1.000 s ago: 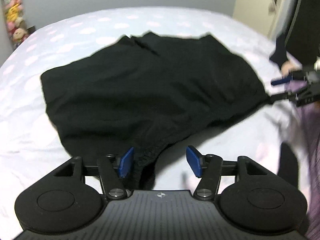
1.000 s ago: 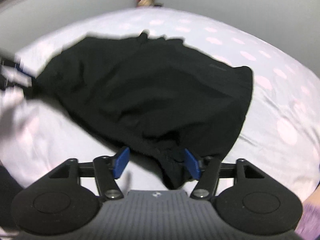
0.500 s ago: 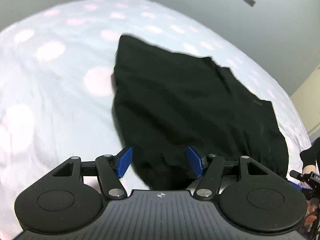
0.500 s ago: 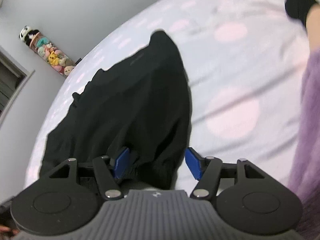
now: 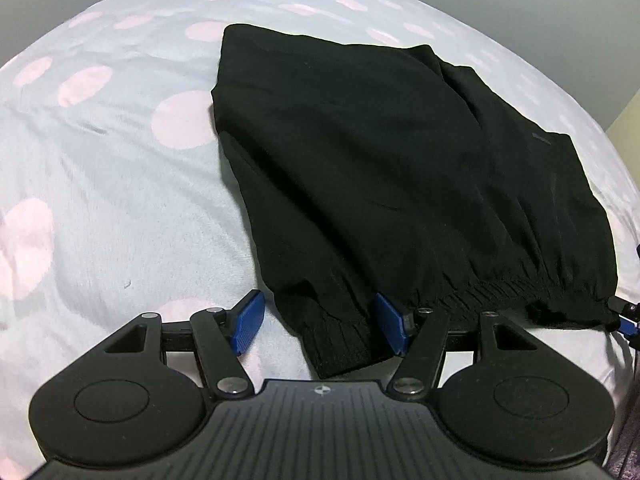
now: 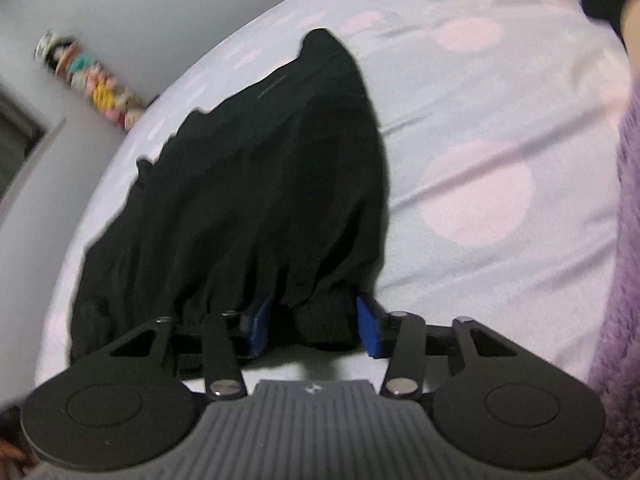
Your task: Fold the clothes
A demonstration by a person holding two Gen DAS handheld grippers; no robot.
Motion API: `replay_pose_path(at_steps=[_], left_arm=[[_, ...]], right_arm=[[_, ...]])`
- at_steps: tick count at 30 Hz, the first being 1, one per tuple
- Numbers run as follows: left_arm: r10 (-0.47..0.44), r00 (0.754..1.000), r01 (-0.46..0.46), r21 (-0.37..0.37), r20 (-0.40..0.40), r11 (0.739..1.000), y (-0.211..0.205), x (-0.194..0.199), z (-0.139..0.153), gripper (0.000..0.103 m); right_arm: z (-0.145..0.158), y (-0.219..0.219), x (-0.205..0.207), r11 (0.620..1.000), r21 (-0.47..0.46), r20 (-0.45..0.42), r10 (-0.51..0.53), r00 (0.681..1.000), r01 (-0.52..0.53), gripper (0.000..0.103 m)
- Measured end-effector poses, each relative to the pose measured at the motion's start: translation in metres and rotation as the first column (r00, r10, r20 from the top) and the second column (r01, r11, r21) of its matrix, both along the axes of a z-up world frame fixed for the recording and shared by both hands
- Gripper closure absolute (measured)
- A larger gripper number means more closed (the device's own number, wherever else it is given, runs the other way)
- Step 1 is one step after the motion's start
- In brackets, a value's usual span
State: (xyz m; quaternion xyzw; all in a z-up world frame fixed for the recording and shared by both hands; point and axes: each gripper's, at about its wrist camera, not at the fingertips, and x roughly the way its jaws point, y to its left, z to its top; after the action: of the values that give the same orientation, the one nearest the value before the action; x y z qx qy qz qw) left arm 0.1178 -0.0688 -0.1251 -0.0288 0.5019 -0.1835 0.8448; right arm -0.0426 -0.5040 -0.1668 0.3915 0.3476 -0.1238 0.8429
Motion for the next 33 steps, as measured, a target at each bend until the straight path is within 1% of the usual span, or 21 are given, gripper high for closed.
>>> replay_pose_path(at_steps=[1, 2, 4, 5, 7, 10, 15, 17, 19, 21, 22, 24, 27, 29, 31, 33], left_arm=[[0.002, 1.0, -0.002, -0.007, -0.002, 1.0, 0.0, 0.0, -0.002, 0.043], [0.004, 1.0, -0.004, -0.011, -0.003, 1.0, 0.001, 0.0, -0.002, 0.043], [0.007, 1.0, -0.008, -0.02, -0.004, 1.0, 0.002, 0.0, -0.003, 0.043], [0.009, 1.0, -0.009, -0.023, -0.005, 1.0, 0.002, 0.0, -0.003, 0.043], [0.01, 1.0, -0.01, -0.026, -0.001, 1.0, 0.003, -0.001, -0.004, 0.043], [0.022, 1.0, -0.022, -0.049, 0.008, 0.999, 0.007, -0.001, -0.003, 0.044], [0.058, 0.996, -0.051, -0.108, 0.066, 0.993, 0.017, -0.003, 0.006, 0.045], [0.062, 0.995, -0.051, -0.123, 0.083, 0.991, 0.019, -0.003, 0.008, 0.045], [0.064, 0.993, -0.051, -0.131, 0.099, 0.99, 0.019, -0.003, 0.01, 0.045], [0.069, 0.992, -0.054, -0.136, 0.108, 0.989, 0.021, -0.002, 0.011, 0.045], [0.072, 0.991, -0.056, -0.138, 0.11, 0.989, 0.022, -0.001, 0.011, 0.045], [0.077, 0.991, -0.06, -0.145, 0.114, 0.988, 0.024, 0.001, 0.012, 0.045], [0.077, 0.99, -0.058, -0.158, 0.122, 0.986, 0.027, 0.001, 0.013, 0.045], [0.077, 0.99, -0.056, -0.169, 0.119, 0.984, 0.029, 0.002, 0.014, 0.045], [0.076, 0.99, -0.055, -0.179, 0.115, 0.982, 0.031, 0.004, 0.015, 0.051], [0.081, 0.991, -0.06, -0.183, 0.107, 0.981, 0.032, 0.005, 0.015, 0.062]], right_arm=[[-0.003, -0.007, -0.005, 0.998, 0.056, 0.011, -0.031, 0.999, 0.03, 0.061], [-0.007, -0.014, -0.009, 0.992, 0.112, 0.02, -0.062, 0.998, 0.059, 0.061], [-0.016, -0.027, -0.019, 0.965, 0.24, 0.039, -0.12, 0.992, 0.107, 0.061], [-0.017, -0.031, -0.023, 0.956, 0.268, 0.043, -0.136, 0.99, 0.119, 0.063], [-0.017, -0.032, -0.026, 0.954, 0.271, 0.037, -0.141, 0.989, 0.126, 0.074], [-0.012, -0.028, -0.027, 0.967, 0.231, 0.043, -0.124, 0.991, 0.11, 0.079], [0.007, -0.025, -0.031, 0.978, 0.186, 0.106, -0.114, 0.988, 0.093, 0.086], [0.021, -0.023, -0.028, 0.987, 0.135, 0.103, -0.102, 0.989, 0.087, 0.087], [0.041, -0.014, -0.017, 0.998, 0.04, 0.088, -0.06, 0.994, 0.057, 0.088], [0.061, -0.003, -0.004, 0.999, -0.05, 0.075, -0.017, 0.997, 0.021, 0.089], [0.072, 0.003, 0.004, 0.996, -0.093, 0.07, 0.005, 0.998, 0.001, 0.089], [0.091, 0.016, 0.023, 0.989, -0.141, 0.077, 0.052, 0.996, -0.041, 0.09], [0.116, 0.043, 0.053, 0.976, -0.179, 0.1, 0.144, 0.985, -0.125, 0.09], [0.131, 0.067, 0.075, 0.96, -0.205, 0.112, 0.219, 0.969, -0.193, 0.091], [0.139, 0.093, 0.092, 0.94, -0.225, 0.115, 0.285, 0.951, -0.255, 0.091], [0.144, 0.122, 0.109, 0.912, -0.244, 0.117, 0.364, 0.924, -0.329, 0.091]])
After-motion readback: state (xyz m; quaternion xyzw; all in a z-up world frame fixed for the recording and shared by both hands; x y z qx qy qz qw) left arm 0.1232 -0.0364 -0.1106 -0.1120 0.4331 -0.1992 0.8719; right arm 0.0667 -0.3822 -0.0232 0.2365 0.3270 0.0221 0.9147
